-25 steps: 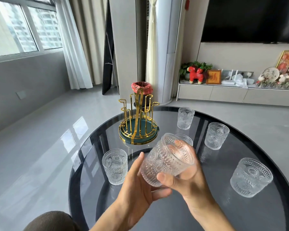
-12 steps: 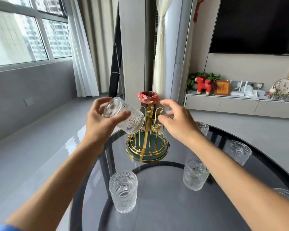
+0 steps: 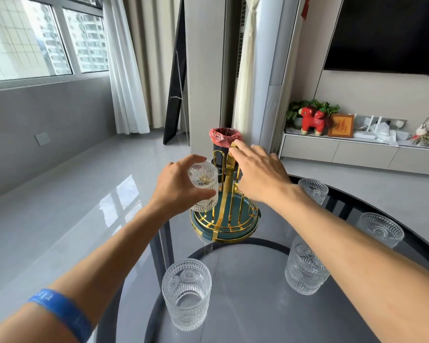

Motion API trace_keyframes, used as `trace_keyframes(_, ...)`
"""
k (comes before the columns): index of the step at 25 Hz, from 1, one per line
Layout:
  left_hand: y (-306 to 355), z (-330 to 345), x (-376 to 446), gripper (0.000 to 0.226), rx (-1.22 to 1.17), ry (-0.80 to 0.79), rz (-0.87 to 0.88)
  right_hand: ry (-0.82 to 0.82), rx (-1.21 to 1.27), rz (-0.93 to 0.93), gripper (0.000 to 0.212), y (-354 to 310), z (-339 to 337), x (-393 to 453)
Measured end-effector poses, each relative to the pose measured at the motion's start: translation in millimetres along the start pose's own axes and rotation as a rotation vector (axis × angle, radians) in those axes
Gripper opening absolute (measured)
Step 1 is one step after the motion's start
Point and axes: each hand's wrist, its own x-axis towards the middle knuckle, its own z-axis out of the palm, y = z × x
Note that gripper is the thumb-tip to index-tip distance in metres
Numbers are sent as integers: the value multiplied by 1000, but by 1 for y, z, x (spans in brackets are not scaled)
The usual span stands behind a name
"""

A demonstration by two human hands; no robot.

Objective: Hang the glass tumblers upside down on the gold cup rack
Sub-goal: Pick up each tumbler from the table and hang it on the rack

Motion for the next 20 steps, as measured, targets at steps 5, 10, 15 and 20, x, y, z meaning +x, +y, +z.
trace_keyframes(5,-6,8,4,74,35,-82,-30,-74,50,-46,62,12,-15,15)
trace_keyframes(10,-12,6,9,75,18,-183,-74,-63,150,-39,48,15,-17,25)
trace_keyframes(15,-10,2,10,74,65,-216,-78,-24,110,-91,64,12,-17,21)
trace_keyframes(20,-8,2,5,75,105,-194,-60,19,165,-37,59,8,-13,21)
